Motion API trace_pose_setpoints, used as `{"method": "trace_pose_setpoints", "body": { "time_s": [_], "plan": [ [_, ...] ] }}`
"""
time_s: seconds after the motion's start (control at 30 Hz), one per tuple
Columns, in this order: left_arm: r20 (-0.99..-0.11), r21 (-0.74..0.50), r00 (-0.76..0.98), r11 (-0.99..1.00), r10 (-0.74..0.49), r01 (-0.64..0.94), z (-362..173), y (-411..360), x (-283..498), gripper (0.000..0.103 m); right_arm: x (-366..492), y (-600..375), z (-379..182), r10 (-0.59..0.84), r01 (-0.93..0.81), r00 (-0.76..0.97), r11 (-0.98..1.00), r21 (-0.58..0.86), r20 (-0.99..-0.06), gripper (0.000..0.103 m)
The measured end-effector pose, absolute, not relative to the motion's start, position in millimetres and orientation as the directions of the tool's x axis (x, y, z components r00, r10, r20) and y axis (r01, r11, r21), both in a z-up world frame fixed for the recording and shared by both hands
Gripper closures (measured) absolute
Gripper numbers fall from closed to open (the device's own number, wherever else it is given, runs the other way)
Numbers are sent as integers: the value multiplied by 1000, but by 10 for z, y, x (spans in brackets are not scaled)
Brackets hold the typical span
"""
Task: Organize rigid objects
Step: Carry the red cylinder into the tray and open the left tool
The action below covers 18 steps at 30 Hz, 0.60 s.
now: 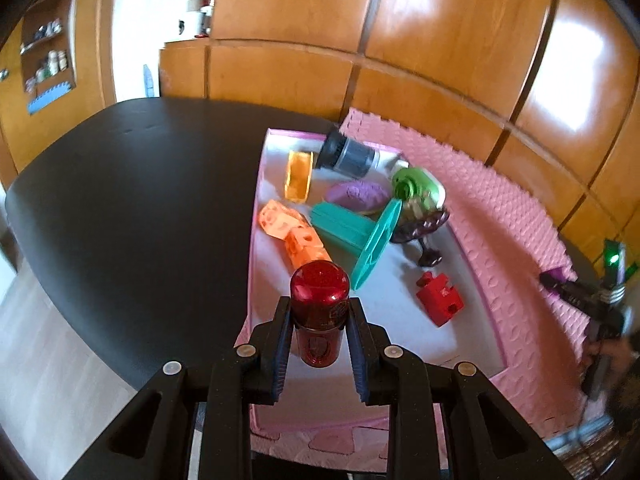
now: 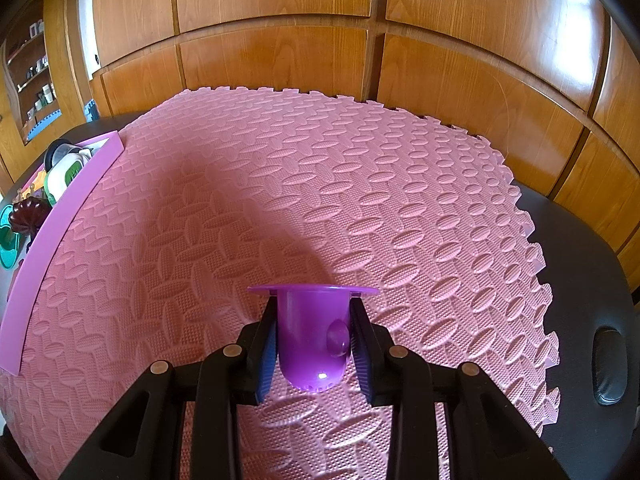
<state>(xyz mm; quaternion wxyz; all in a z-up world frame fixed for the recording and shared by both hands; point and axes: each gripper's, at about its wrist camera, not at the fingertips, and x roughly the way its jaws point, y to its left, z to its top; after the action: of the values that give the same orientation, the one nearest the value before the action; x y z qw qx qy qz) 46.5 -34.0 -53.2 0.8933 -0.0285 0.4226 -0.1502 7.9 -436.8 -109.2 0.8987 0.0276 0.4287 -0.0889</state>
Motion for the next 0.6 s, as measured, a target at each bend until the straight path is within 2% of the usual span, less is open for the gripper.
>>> {"method": "trace_pose_setpoints", "body": {
  "time_s": [0.23,0.6],
  "plan": [
    [-758,-110,600,957,-256,270,-553,-429,594,76,84,-4365,-1096,-137,183,616,983,-28,-776,71],
    [-773,-74,597,965,-214,250,-667,-407,623,76,88,-4362,-1093,-140,184,616,983,-31,-776,71]
  ]
}}
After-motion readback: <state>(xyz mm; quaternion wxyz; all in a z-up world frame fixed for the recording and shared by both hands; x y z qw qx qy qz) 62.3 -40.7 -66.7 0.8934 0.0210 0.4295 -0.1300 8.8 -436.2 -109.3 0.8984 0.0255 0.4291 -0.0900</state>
